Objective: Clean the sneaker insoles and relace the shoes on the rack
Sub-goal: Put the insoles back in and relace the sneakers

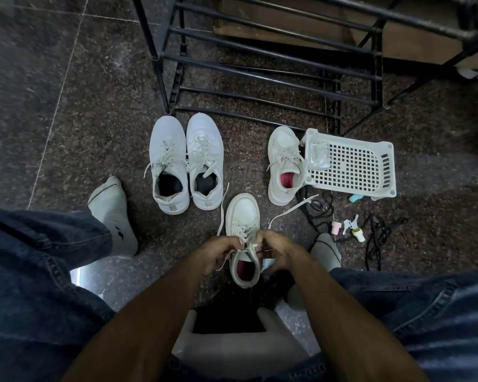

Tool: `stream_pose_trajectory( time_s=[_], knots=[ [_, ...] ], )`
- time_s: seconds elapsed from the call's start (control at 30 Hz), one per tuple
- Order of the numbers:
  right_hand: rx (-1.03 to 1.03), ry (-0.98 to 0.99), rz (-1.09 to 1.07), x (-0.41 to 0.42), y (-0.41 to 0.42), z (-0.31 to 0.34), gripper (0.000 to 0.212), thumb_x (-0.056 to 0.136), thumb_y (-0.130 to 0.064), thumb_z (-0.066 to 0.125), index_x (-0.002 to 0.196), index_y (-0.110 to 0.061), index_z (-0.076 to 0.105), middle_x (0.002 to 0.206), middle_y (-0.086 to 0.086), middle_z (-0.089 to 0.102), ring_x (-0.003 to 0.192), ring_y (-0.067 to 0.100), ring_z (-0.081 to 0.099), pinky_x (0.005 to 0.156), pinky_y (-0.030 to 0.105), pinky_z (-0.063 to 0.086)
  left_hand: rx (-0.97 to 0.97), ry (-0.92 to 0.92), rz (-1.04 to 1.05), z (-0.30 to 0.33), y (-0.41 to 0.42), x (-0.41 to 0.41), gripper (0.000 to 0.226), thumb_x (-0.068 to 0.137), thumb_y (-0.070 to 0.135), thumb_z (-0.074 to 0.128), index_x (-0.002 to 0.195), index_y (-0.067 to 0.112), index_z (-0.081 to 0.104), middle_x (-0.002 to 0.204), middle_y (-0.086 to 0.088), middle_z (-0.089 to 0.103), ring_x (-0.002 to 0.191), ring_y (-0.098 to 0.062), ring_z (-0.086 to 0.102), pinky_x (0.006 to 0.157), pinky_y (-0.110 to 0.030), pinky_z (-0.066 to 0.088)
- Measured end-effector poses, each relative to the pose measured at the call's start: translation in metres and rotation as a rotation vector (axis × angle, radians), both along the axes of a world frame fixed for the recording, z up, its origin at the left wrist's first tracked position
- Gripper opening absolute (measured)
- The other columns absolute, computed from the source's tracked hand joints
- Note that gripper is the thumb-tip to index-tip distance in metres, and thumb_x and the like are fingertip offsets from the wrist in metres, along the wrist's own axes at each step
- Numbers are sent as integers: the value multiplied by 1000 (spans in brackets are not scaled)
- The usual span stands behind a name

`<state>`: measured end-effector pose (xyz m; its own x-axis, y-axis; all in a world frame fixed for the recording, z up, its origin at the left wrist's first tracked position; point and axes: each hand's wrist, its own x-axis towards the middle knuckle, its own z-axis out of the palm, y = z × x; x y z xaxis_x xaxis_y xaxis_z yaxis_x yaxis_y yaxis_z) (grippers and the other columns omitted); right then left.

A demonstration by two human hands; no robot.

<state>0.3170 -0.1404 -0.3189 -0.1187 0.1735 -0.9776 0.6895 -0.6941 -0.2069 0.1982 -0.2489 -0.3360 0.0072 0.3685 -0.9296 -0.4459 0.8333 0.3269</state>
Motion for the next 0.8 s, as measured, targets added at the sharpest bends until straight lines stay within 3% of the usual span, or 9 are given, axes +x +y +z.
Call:
stream_pose_trajectory(
  time_s=[0.2,0.33,0.4,0.47,0.53,0.63,0.73,0.8],
  knots=[
    [-43,22,7,-1,2,8,14,78,-13,52,65,-17,53,67,-5,45,67,15,47,82,55,46,31,-73,9,-1,-3,-3,9,76,16,61,69,20,57,63,6,51,60,-10,39,54,-27,25],
    [3,36,27,2,3,6,12,81,-15,55,69,-17,58,73,-5,49,73,15,51,82,55,43,15,-57,33,-5,-4,-5,9,73,18,63,67,20,56,64,5,50,59,-10,38,54,-27,24],
    [64,30,60,1,3,6,12,79,-15,57,68,-18,60,71,-4,52,68,14,53,84,49,41,8,-29,41,-5,-2,-5,12,63,26,67,69,21,58,66,4,52,64,-13,42,57,-29,26],
    [142,34,90,1,2,7,14,79,-13,56,66,-18,59,68,-2,53,58,13,50,75,36,41,10,11,29,-5,-1,-4,24,53,32,69,73,21,61,74,2,57,74,-17,48,63,-30,29],
    [221,47,85,1,1,6,17,82,-10,53,67,-16,58,66,2,52,52,13,46,64,28,38,9,51,38,-6,1,-3,17,64,30,68,76,20,63,79,1,60,79,-18,51,68,-31,31],
    [314,58,106,4,0,2,16,86,-4,52,73,-10,59,68,7,54,50,15,45,56,23,33,3,120,58,-8,3,-2,6,77,22,64,79,16,63,81,-3,62,79,-21,53,62,-29,33],
    [475,46,412,5,0,-5,13,89,-3,55,89,-8,67,80,8,59,61,10,49,54,18,37,56,274,-42,-13,4,-3,14,65,5,65,79,6,65,80,-14,63,76,-27,60,62,-35,47],
    [536,42,543,7,-2,-5,20,87,-2,57,101,-5,70,91,8,65,72,11,57,59,12,42,101,378,-150,-20,1,-1,26,58,9,67,84,10,67,80,-13,65,76,-28,64,68,-37,52]
  ],
)
